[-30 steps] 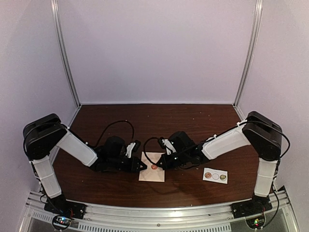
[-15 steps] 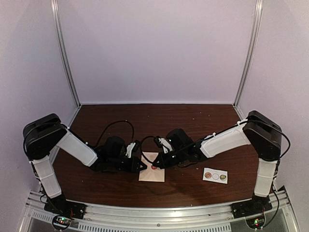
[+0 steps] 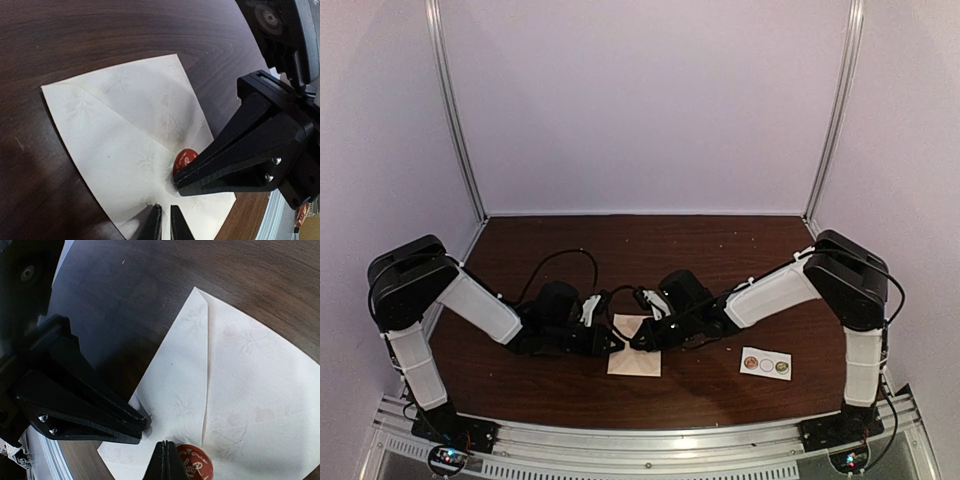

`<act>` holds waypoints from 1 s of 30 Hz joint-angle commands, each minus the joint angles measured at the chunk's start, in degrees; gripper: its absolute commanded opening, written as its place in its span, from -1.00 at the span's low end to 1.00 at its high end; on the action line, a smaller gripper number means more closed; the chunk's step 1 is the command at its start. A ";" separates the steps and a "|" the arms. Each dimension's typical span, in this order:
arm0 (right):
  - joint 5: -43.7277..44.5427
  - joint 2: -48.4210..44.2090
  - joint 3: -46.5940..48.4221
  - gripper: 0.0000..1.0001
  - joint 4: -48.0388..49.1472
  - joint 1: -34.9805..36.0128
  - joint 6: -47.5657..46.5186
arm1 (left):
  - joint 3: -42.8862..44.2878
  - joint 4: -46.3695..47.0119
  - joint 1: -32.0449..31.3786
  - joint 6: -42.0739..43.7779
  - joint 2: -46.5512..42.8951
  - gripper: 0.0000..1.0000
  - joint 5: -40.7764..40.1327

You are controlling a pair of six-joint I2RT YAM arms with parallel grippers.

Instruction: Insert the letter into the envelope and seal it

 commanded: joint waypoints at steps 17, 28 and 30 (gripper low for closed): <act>5.71 -1.53 -7.88 -1.00 -4.34 -2.45 1.84 | -0.86 -8.36 -0.81 0.18 1.35 -0.81 -1.77; 6.09 -2.58 -8.90 -1.00 -6.27 -1.57 0.13 | -0.86 -8.14 -0.80 -0.05 1.30 -0.82 -2.15; 6.16 -2.67 -9.05 -1.00 -6.35 -1.43 0.20 | -0.86 -7.98 -0.81 -0.24 1.17 -0.81 -2.26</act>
